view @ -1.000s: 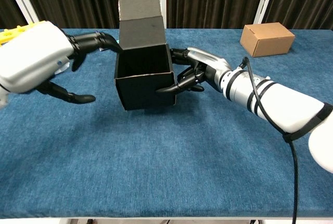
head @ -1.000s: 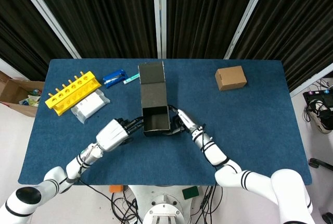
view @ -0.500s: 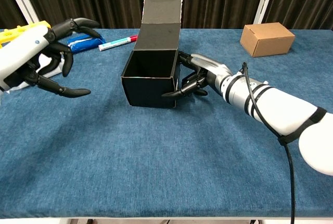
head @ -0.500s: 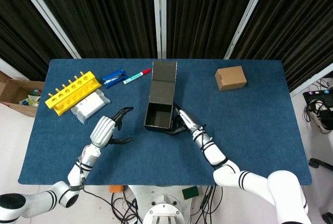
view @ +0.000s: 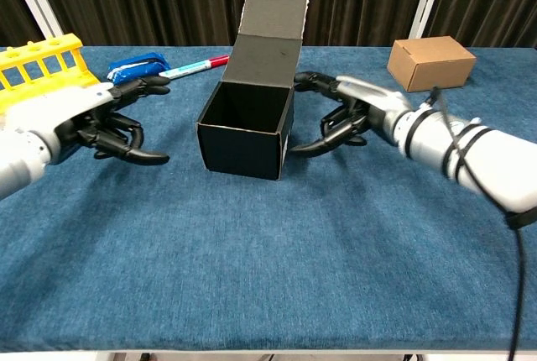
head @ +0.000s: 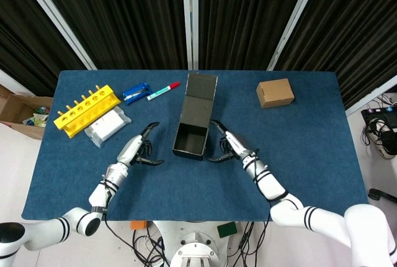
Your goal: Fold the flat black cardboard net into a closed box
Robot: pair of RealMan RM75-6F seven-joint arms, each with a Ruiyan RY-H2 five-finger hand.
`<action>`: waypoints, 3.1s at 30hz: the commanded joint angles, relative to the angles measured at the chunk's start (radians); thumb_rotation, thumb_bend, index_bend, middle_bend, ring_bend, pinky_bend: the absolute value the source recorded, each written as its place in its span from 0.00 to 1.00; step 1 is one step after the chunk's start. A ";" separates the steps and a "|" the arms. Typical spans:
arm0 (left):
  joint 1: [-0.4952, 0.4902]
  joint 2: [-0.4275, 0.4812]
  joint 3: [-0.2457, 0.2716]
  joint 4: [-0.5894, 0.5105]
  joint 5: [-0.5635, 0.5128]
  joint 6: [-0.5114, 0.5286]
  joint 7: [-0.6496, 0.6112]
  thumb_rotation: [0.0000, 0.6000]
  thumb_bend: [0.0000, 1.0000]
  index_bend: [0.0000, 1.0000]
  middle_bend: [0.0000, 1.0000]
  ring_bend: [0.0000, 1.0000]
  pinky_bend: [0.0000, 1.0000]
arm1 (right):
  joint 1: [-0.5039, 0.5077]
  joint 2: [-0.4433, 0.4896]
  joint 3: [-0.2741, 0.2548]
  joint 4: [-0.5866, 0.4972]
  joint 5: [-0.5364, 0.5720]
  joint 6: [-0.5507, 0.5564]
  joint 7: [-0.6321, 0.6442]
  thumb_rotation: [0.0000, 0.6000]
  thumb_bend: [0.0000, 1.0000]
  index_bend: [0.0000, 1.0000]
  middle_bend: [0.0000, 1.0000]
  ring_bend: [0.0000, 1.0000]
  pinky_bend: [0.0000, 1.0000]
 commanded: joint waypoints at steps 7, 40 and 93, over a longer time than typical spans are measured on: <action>-0.101 -0.029 -0.063 0.096 0.007 -0.160 -0.187 1.00 0.00 0.00 0.00 0.66 0.93 | -0.082 0.314 0.037 -0.386 0.028 0.072 -0.080 1.00 0.01 0.00 0.08 0.70 1.00; -0.140 -0.158 -0.073 0.229 0.073 -0.119 -0.402 1.00 0.00 0.56 0.53 0.72 0.94 | -0.095 0.308 0.044 -0.383 0.255 0.005 -0.136 1.00 0.00 0.07 0.16 0.72 1.00; 0.031 0.002 -0.043 -0.143 -0.109 -0.038 0.256 0.99 0.00 0.00 0.04 0.65 0.93 | 0.386 0.131 0.173 -0.514 0.908 0.120 -0.913 1.00 0.00 0.24 0.35 0.78 1.00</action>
